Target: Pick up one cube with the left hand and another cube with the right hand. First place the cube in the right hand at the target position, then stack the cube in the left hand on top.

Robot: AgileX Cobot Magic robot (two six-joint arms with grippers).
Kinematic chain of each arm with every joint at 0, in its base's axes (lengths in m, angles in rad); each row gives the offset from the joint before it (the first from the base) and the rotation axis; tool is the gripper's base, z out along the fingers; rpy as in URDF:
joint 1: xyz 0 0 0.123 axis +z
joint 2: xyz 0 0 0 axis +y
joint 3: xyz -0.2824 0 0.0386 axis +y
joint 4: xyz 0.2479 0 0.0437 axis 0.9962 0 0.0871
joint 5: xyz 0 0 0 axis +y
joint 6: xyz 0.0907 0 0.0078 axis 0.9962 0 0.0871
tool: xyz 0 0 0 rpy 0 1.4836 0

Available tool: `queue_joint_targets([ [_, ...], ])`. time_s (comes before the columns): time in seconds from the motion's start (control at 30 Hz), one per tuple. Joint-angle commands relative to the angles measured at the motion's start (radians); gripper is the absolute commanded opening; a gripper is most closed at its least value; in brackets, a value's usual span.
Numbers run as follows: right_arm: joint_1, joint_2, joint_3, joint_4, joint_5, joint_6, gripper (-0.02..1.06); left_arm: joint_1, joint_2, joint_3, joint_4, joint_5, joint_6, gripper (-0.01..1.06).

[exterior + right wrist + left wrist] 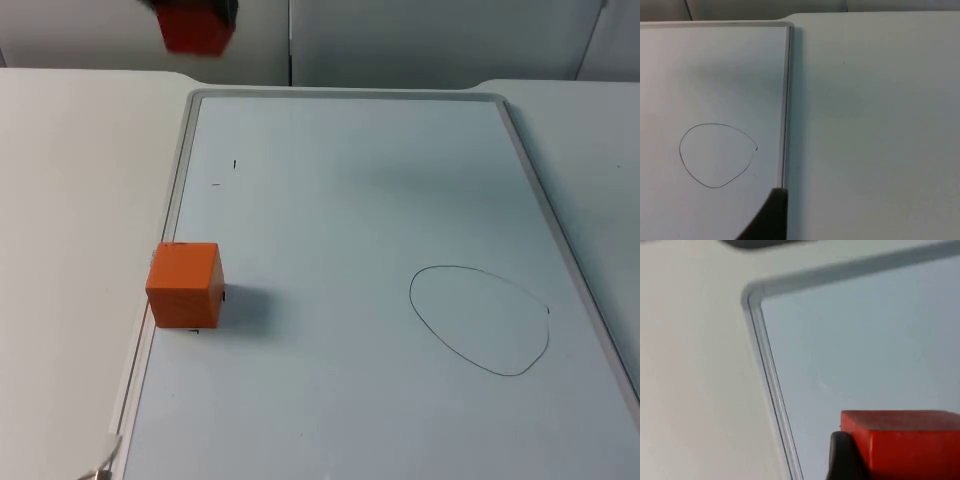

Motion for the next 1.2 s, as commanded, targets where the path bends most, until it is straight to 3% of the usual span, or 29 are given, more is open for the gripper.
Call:
queue_joint_targets([
  [0.0,-0.008,-0.005,0.008,0.003,-0.009,0.0,1.04,-0.008,-0.084,-0.011,0.018,0.024,0.017,0.19],
  [0.13,-0.008,-0.005,0.008,0.003,-0.009,0.0,1.04,-0.008,-0.223,-0.011,0.094,0.075,0.017,0.19],
  [0.37,-0.008,-0.005,0.008,0.003,-0.009,0.0,1.04,-0.008,-0.437,-0.009,0.142,0.311,0.095,0.19],
  [0.57,-0.008,-0.005,0.008,0.003,-0.009,0.0,1.04,-0.008,-0.558,0.091,0.14,0.338,0.106,0.19],
  [0.63,-0.008,-0.005,0.008,0.003,-0.009,0.0,1.04,-0.008,-0.632,0.214,0.134,0.298,0.106,0.19],
  [0.67,-0.008,-0.005,0.008,0.003,-0.009,0.0,1.04,-0.008,-0.632,0.214,0.134,0.298,0.106,0.19],
  [0.83,-0.008,-0.005,0.008,0.003,-0.009,0.0,1.04,-0.008,-0.894,0.579,0.108,0.094,0.095,0.19],
  [0.87,-0.008,-0.005,0.008,0.003,-0.009,0.0,1.04,-0.008,-0.894,0.579,0.108,0.094,0.095,0.19],
  [1.03,-0.008,-0.005,0.008,0.003,-0.009,0.0,1.04,-0.008,-1.175,0.904,0.128,0.052,0.083,0.19],
  [1.07,-0.008,-0.005,0.008,0.003,-0.009,0.0,1.04,-0.008,-1.175,0.904,0.128,0.052,0.083,0.19],
  [1.17,-0.008,-0.005,0.008,0.003,-0.009,0.0,1.04,-0.008,-1.352,1.063,0.128,0.009,0.045,0.19],
])
